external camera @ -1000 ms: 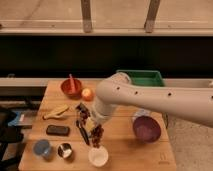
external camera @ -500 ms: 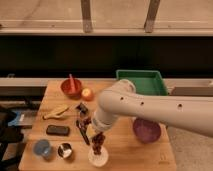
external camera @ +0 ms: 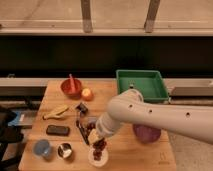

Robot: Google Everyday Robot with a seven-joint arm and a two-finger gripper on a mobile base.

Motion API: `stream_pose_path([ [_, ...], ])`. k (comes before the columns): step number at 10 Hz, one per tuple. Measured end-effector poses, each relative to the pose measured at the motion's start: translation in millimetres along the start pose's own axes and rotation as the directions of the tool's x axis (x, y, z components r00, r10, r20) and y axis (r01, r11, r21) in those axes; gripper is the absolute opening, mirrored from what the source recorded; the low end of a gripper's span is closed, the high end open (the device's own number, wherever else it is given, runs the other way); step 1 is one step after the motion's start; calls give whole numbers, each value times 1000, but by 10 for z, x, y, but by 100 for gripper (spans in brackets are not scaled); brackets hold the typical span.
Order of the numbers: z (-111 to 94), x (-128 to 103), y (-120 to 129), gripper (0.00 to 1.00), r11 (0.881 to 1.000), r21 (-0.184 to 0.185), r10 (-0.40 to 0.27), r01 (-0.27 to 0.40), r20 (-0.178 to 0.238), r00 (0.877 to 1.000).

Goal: Place grapes in paper cup

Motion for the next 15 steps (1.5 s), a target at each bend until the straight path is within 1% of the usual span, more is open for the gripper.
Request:
stream_pose_path([
  [2,133,61,-8,42,999,-47,15,-14,13,1000],
  [3,191,77,-11,43,998,-66,21,-20,18,1000],
  [6,384,156,-26,43,991,-125,43,-38,33,999],
  [8,407,202,-29,43,989,-141,52,-44,55,997],
  [11,394,202,1,43,988,-150,41,-28,86,995],
  [15,419,182,62,43,987,-163,25,-8,103,994],
])
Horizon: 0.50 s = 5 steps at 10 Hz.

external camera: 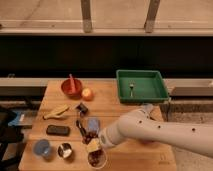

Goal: Place grapes in paper cup

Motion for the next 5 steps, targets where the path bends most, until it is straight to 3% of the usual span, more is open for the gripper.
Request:
stream_pose_path([
  [2,12,18,12,41,1000,-4,-3,3,5,1000],
  [5,-11,71,25,13,1000,-6,-11,11,40,999],
])
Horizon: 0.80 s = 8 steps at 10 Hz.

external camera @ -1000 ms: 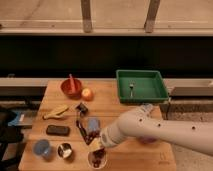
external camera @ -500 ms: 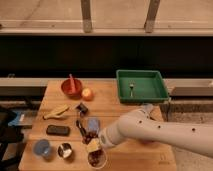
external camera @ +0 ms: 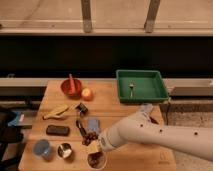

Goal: Place grapes in paper cup

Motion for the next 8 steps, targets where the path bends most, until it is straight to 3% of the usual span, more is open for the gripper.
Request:
stream_pose_path([
  [2,-42,48,-26,0,1000,-23,-7,9,77,997],
  [4,-42,79,-84,0,997,-70,-6,19,183,983],
  [7,-14,85,-131,2,993,-106,-18,46,254,967],
  [8,-8,79,-127,10,992,-109,-29,60,266,964],
])
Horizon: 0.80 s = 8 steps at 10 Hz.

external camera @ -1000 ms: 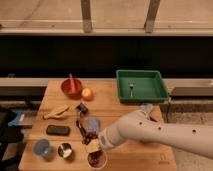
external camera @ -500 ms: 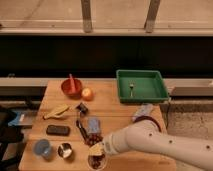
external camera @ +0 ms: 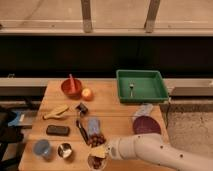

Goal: Place grapes in paper cup

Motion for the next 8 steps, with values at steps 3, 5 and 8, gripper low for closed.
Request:
stream_pose_path([
  [3,22,-48,42,40,999,2,-35,35,-3,999],
  [5,26,-78,68,45,998,18,-54,54,-21,998],
  [8,52,-113,94,66,998,19,-66,67,-47,997],
])
